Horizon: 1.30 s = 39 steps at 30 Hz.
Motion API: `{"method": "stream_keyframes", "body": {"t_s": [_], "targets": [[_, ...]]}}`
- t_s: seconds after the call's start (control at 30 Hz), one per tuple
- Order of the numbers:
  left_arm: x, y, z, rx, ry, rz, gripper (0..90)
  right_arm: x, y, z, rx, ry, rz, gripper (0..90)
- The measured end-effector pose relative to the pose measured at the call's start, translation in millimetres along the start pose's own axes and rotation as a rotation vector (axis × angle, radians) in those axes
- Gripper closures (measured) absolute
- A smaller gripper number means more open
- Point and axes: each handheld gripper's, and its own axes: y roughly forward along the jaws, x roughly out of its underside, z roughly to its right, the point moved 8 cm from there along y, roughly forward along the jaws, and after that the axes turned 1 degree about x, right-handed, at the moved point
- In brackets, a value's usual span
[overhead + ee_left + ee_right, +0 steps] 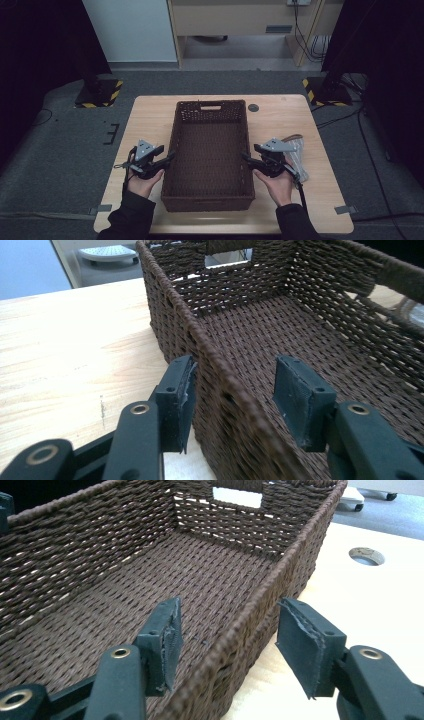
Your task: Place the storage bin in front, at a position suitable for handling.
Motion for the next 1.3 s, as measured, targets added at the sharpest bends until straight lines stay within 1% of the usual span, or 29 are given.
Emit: {"method": "stream_keyframes", "body": {"t_s": [0.13, 0.17, 0.2, 0.27, 0.3, 0.37, 0.4, 0.43, 0.53, 0.57, 0.6, 0.63, 0.67, 0.73, 0.77, 0.8, 0.83, 0.97, 1.17, 1.23, 1.3], "targets": [[-1.2, 8.8, -2.1, -0.006, 0.007, -0.015, 51.3, -0.9, 6.9, 3.8, 0.009, 0.003, -0.006, 43.5], [-1.3, 10.5, -2.1, -0.005, 0.011, -0.017, 53.5, -0.9, 11.5, 5.6, 0.010, 0.006, -0.009, 44.3], [-1.0, 12.7, -2.2, -0.006, 0.013, -0.023, 53.5, -0.9, 11.5, 5.6, 0.010, 0.006, -0.009, 44.3], [0.6, 16.6, -2.4, -0.002, 0.012, -0.035, 57.0, 0.6, 15.9, 6.5, 0.010, 0.011, -0.020, 46.5], [1.5, 18.0, -1.6, 0.009, 0.009, -0.042, 59.4, 3.0, 19.3, 6.8, 0.008, 0.005, -0.033, 48.1], [2.2, 19.6, -0.8, -0.001, 0.020, -0.045, 59.5, 3.5, 19.9, 6.0, -0.001, 0.004, -0.034, 49.6], [2.3, 19.5, -0.6, -0.004, 0.021, -0.047, 60.2, 3.1, 19.9, 4.8, -0.010, 0.005, -0.032, 53.5], [2.3, 19.5, -0.6, -0.004, 0.021, -0.047, 60.3, 3.1, 19.9, 4.8, -0.010, 0.005, -0.032, 53.5], [3.2, 18.9, 0.2, 0.002, 0.001, -0.043, 60.7, 3.5, 18.6, 3.7, -0.012, -0.001, -0.038, 54.4], [3.7, 18.3, 1.9, 0.008, -0.004, -0.046, 60.9, 4.0, 17.6, 3.4, -0.005, 0.002, -0.039, 54.8], [3.7, 18.3, 1.9, 0.008, -0.004, -0.046, 61.1, 4.5, 16.6, 3.8, -0.005, -0.002, -0.038, 54.9], [5.3, 18.4, 5.5, 0.024, -0.006, -0.053, 62.4, 5.0, 15.5, 3.9, -0.005, 0.003, -0.035, 55.1], [5.3, 18.4, 5.5, 0.024, -0.006, -0.053, 62.4, 5.0, 15.5, 3.9, -0.005, 0.003, -0.035, 55.1], [6.1, 18.0, 10.7, 0.022, 0.017, -0.054, 62.3, 7.9, 10.5, 5.3, -0.005, 0.007, -0.040, 55.3], [6.1, 18.0, 10.7, 0.022, 0.017, -0.054, 62.3, 7.9, 10.5, 5.3, -0.005, 0.007, -0.040, 55.3], [6.3, 17.9, 12.4, 0.021, 0.025, -0.056, 62.3, 9.8, 6.8, 5.3, 0.003, 0.012, -0.040, 55.3], [6.4, 17.7, 14.2, 0.022, 0.027, -0.058, 62.3, 9.8, 6.8, 5.3, 0.003, 0.012, -0.040, 55.3], [6.9, 17.3, 22.8, 0.029, 0.035, -0.061, 62.2, 14.5, -2.4, 7.1, 0.009, 0.010, -0.042, 55.1], [7.4, 17.6, 26.6, 0.034, 0.043, -0.060, 61.7, 16.6, -6.7, 10.1, 0.005, 0.009, -0.043, 55.1], [7.7, 17.3, 27.0, 0.034, 0.041, -0.058, 61.7, 16.6, -7.2, 9.7, 0.015, 0.009, -0.041, 55.5], [8.1, 16.3, 27.9, 0.039, 0.044, -0.061, 61.6, 17.0, -8.1, 9.1, 0.016, 0.010, -0.045, 55.6]]}}
